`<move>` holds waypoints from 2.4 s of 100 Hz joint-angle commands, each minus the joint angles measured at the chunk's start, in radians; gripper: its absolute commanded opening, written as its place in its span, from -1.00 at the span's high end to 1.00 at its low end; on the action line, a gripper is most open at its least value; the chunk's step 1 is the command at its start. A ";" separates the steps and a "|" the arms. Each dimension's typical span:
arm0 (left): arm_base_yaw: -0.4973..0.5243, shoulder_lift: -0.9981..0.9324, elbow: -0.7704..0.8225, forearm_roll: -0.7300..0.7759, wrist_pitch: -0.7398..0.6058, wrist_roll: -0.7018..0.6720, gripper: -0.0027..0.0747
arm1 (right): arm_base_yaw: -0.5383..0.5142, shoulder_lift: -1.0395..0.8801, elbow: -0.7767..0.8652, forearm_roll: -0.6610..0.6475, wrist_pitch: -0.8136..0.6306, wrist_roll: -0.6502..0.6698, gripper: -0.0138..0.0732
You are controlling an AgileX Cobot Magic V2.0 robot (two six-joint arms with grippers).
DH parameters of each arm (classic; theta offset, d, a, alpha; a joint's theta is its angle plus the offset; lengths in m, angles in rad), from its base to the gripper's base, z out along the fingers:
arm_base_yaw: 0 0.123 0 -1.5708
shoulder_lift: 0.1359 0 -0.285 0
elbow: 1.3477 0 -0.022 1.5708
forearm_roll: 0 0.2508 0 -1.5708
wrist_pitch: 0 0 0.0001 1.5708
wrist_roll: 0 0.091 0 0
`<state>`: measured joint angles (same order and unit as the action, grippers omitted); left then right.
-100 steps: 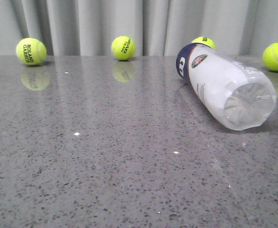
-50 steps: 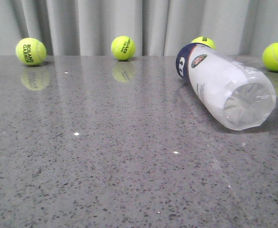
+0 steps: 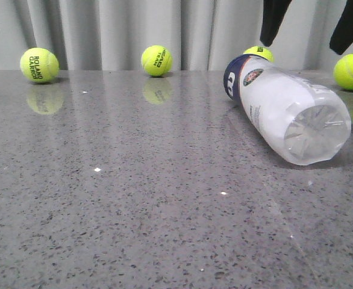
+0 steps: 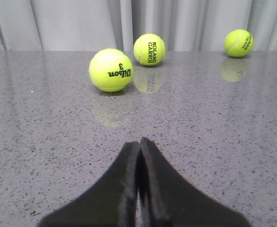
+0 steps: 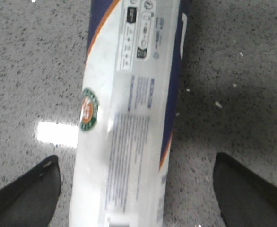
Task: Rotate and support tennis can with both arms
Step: 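Lower the open right gripper around the can's middle and close it, then lift the can with the right gripper and swing it sideways, lid toward the left gripper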
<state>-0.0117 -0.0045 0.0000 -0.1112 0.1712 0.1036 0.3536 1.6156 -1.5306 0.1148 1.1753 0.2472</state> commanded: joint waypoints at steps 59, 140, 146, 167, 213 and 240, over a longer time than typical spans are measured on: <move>0.002 -0.034 0.045 -0.002 -0.075 -0.010 0.98 | 0.001 0.213 -0.167 0.041 -0.024 0.021 -0.81; 0.002 -0.034 0.045 -0.002 -0.075 -0.010 0.98 | 0.003 0.217 -0.167 0.056 -0.026 0.021 -0.11; 0.002 -0.034 0.045 -0.002 -0.075 -0.010 0.98 | 0.003 0.217 -0.168 0.056 -0.028 0.021 -0.10; 0.002 -0.034 0.045 -0.002 -0.075 -0.010 0.98 | 0.025 0.215 -0.247 0.056 0.010 -0.133 -0.10; 0.002 -0.034 0.045 -0.002 -0.075 -0.010 0.98 | 0.171 0.215 -0.412 0.076 0.040 -0.708 -0.10; 0.002 -0.034 0.045 -0.002 -0.075 -0.010 0.98 | 0.279 0.217 -0.412 0.076 0.057 -1.150 -0.10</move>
<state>-0.0117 -0.0045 0.0000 -0.1112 0.1712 0.1036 0.6059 1.8844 -1.9076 0.1727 1.2436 -0.7495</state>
